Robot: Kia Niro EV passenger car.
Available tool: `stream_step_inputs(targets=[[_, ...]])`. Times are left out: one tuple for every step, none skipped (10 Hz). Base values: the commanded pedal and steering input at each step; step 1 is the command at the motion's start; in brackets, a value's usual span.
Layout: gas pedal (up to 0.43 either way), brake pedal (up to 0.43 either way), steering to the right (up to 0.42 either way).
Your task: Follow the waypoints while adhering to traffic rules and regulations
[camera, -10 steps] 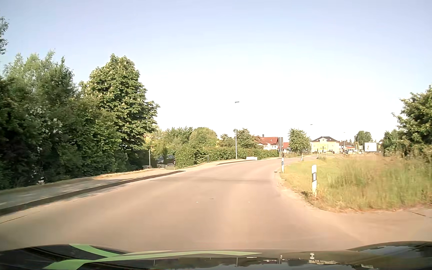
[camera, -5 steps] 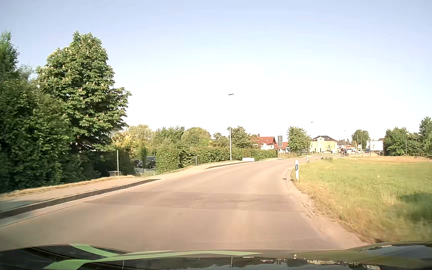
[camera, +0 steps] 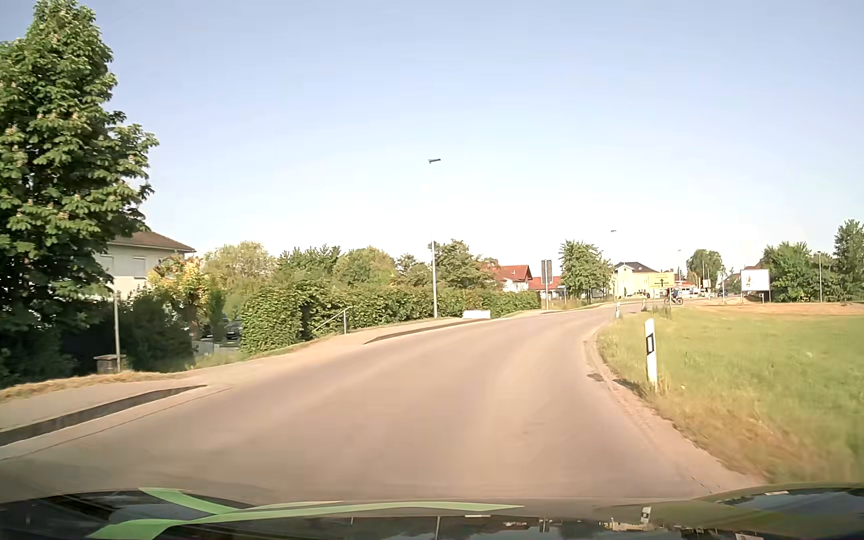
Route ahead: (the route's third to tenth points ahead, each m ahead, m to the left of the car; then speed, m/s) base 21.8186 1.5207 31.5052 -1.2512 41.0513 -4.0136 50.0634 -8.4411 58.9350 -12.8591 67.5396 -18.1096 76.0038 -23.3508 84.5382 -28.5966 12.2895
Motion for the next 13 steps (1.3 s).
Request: stream_step_inputs(targets=[[0.000,0.000,0.036],[0.000,0.000,0.043],[0.000,0.000,0.052],[0.000,0.000,0.055],[0.000,0.000,0.055],[0.000,0.000,0.054],[0.000,0.000,0.051],[0.000,0.000,0.052],[0.000,0.000,0.052],[0.000,0.000,0.053],[0.028,0.000,0.053],[0.079,0.000,0.054],[0.098,0.000,0.056]])
